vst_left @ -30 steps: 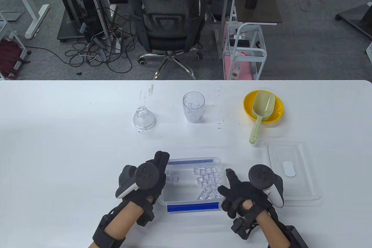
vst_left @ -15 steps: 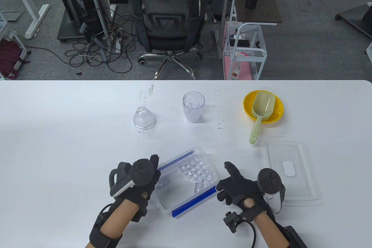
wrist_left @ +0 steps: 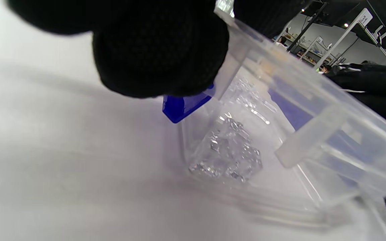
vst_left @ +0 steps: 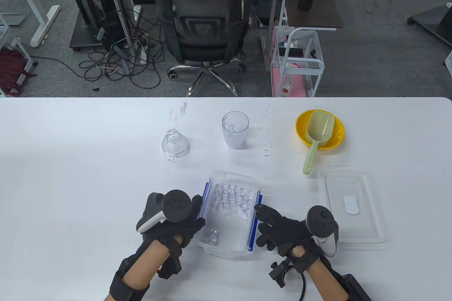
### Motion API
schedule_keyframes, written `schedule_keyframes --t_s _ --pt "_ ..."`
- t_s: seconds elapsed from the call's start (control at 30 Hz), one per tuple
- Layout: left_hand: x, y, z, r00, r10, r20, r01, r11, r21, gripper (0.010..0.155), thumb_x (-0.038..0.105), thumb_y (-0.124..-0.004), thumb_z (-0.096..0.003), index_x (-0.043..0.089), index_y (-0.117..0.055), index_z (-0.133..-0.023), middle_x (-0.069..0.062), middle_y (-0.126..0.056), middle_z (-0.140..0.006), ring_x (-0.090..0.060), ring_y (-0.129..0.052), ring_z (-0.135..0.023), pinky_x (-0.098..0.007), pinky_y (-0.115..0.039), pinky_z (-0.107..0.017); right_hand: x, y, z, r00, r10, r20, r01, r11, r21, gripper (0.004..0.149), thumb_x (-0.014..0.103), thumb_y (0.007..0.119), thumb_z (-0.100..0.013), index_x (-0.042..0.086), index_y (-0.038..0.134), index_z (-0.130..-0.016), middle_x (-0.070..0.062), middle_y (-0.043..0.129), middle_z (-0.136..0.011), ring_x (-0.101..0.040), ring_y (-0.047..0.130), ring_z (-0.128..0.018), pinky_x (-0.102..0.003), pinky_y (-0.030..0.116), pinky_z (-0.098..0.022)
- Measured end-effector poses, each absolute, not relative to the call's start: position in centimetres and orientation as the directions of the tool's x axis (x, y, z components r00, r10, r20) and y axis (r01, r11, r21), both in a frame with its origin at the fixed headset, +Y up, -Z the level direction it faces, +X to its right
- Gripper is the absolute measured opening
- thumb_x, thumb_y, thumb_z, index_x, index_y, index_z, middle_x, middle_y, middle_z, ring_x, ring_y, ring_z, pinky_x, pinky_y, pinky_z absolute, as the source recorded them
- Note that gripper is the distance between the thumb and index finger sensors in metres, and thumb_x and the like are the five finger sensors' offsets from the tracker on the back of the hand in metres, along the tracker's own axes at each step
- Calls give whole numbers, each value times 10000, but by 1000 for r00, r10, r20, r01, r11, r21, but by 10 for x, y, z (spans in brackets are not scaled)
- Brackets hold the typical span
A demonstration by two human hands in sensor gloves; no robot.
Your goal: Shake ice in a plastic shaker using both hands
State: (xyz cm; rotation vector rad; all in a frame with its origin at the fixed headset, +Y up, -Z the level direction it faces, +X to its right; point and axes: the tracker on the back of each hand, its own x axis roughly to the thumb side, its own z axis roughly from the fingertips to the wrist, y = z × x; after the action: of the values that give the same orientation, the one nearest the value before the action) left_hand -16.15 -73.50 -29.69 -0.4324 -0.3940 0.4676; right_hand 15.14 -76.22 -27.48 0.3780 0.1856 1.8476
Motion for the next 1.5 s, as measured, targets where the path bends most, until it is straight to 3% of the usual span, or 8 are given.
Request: schedule_keyframes --t_s 0.17,0.4,0.57,0.67,0.8,0.87,1.13,1.5 --pt "-162 -740 -295 794 561 237 -393 769 -504 732 358 -660 -552 -56 -319 -1050 -132 -936 -519 -227 -971 -298 -303 -841 -194 154 -751 -273 -332 926 181 -883 -372 285 673 217 799 -449 -142 611 -987 -483 635 -925 -473 949 -401 -477 833 -238" --pt "-161 -740 -293 800 549 242 -390 783 -485 728 363 -647 -555 -49 -312 -1052 -125 -923 -522 -221 -964 -300 -302 -838 -196 209 -715 -276 -525 831 185 -846 -533 -6 665 236 809 -458 -145 653 -980 -487 684 -902 -510 921 -435 -511 813 -266" --pt "-160 -740 -292 802 547 239 -385 780 -493 726 360 -636 -557 -53 -300 -1051 -127 -919 -524 -221 -961 -301 -303 -836 -197 248 -711 -281 -783 622 17 -614 -768 -182 677 254 819 -460 -129 656 -994 -486 681 -915 -535 894 -490 -539 794 -307" --pt "-160 -740 -292 805 543 240 -384 784 -487 722 356 -633 -558 -53 -299 -1050 -131 -916 -524 -222 -959 -303 -305 -834 -198 258 -722 -286 -922 350 -166 -344 -937 -69 759 344 827 -450 -69 610 -1048 -482 595 -989 -628 731 -703 -624 712 -426" --pt "-159 -741 -291 795 563 228 -390 761 -518 732 350 -631 -558 -78 -275 -1034 -135 -914 -529 -225 -961 -305 -307 -836 -199 259 -742 -293 -934 243 -263 -286 -948 141 941 471 828 -417 -60 448 -1094 -554 366 -1025 -779 405 -799 -775 530 -503" --pt "-159 -740 -291 794 562 232 -392 766 -510 731 351 -634 -556 -79 -284 -1033 -134 -918 -525 -225 -964 -301 -307 -838 -195 261 -751 -294 -930 212 -301 -289 -927 239 986 498 818 -415 -53 365 -1096 -562 289 -1018 -798 336 -790 -804 497 -499" --pt "-159 -741 -290 793 566 226 -400 762 -509 731 356 -631 -557 -71 -284 -1038 -130 -917 -527 -224 -963 -304 -307 -838 -198 260 -761 -300 -934 150 -324 -251 -922 296 828 266 806 -443 -61 368 -1065 -569 352 -974 -786 472 -722 -750 576 -493" --pt "-161 -741 -289 795 566 219 -404 763 -505 728 359 -626 -558 -65 -284 -1041 -128 -915 -531 -221 -961 -308 -307 -838 -200 254 -760 -301 -956 20 -291 -140 -908 396 817 158 802 -439 -24 295 -1053 -571 375 -955 -780 558 -685 -701 671 -465"
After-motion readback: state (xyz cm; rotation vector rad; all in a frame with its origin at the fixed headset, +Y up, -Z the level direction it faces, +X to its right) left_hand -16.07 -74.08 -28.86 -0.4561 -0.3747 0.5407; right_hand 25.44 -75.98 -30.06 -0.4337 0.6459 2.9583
